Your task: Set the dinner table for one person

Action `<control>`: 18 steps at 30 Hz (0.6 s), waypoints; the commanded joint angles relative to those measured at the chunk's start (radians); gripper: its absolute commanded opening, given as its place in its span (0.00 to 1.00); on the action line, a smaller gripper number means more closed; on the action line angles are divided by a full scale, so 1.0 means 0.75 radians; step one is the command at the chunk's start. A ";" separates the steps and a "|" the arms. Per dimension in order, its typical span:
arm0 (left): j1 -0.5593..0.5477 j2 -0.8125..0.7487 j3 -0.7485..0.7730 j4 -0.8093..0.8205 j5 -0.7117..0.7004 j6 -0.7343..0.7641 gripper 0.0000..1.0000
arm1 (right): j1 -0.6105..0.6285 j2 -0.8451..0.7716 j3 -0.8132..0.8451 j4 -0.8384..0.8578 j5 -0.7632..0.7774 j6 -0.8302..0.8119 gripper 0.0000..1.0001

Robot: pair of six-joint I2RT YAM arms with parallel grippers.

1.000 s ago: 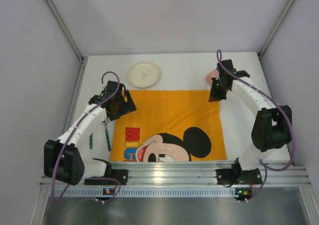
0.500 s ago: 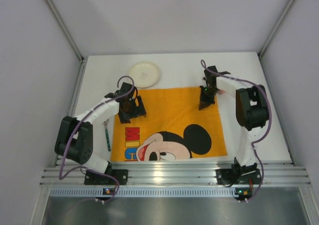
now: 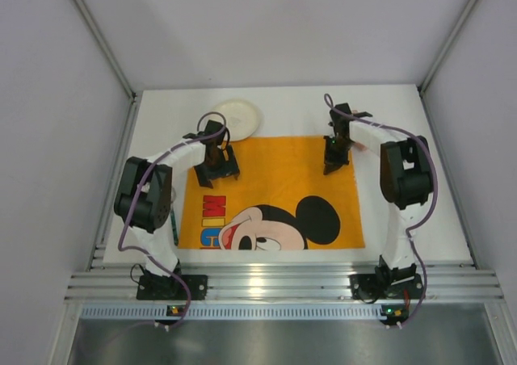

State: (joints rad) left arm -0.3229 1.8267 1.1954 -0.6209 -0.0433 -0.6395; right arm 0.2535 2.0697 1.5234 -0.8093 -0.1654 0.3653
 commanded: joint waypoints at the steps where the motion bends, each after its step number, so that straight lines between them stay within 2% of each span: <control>1: 0.017 0.078 0.048 0.034 -0.042 0.047 0.91 | 0.006 -0.072 -0.066 -0.036 0.083 -0.004 0.00; 7: 0.017 0.043 0.036 0.034 -0.024 0.008 0.92 | -0.003 -0.031 -0.021 -0.023 0.037 -0.072 0.00; 15: 0.017 -0.122 -0.048 -0.015 -0.028 -0.051 0.92 | -0.001 -0.117 0.206 -0.036 -0.111 -0.037 0.02; 18: 0.017 -0.190 -0.027 -0.035 -0.036 -0.078 0.92 | -0.001 -0.150 0.327 -0.042 -0.107 -0.019 0.28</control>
State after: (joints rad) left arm -0.3149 1.7763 1.1641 -0.6296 -0.0502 -0.6651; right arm 0.2531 2.0460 1.6562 -0.8413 -0.2195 0.3470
